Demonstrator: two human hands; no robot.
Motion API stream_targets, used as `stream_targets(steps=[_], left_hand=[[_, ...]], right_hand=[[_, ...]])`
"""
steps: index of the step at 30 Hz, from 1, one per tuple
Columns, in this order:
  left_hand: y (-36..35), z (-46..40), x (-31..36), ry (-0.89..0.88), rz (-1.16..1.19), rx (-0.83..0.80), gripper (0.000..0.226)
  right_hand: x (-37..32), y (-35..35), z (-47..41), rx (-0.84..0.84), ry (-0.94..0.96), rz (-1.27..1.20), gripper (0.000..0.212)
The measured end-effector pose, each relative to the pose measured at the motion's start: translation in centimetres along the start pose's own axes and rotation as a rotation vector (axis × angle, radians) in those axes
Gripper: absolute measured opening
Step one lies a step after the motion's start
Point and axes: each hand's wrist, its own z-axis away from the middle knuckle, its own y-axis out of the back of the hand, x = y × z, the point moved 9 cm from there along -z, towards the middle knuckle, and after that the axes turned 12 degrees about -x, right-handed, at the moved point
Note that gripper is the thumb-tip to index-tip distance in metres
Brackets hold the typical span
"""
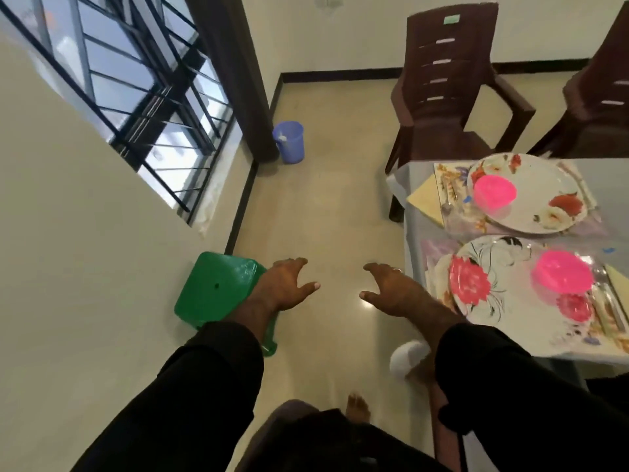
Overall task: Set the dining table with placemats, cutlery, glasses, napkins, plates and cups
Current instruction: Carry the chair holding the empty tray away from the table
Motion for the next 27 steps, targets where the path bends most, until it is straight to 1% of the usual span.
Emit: stream_targets(steps=[5, 10, 11, 14, 19, 22, 27], left_hand=[[6.8, -11.1, -0.6, -0.031, -0.076, -0.059, 0.081], [15.6, -24.4, -1.8, -0.076, -0.09, -0.046, 0.079], [18.1, -28.3, -2.3, -0.084, -0.095, -0.059, 0.079], [22.3, -34.3, -2.8, -0.107, -0.141, -0.096, 0.079], [32.6, -46.0, -1.3, -0.166, -0.214, -0.104, 0.079], [37.7, -53.9, 0.4, -0.204, -0.251, -0.094, 0.08], [44.3, -66.9, 3.0, -0.223, -0.298, -0.097, 0.08]], right_hand=[[0.8, 9.1, -9.0, 0.05, -0.022, -0.015, 0.074], [1.8, 18.0, -20.2, 0.063, -0.066, -0.014, 0.074], [2.3, 20.7, -23.5, 0.069, -0.086, -0.012, 0.074], [2.9, 25.7, -27.9, 0.084, -0.115, -0.013, 0.074], [4.4, 36.0, -36.1, 0.155, -0.152, -0.095, 0.075], [6.8, 42.0, -41.4, 0.186, -0.179, -0.11, 0.075], [13.3, 51.0, -51.7, 0.242, -0.216, -0.148, 0.072]])
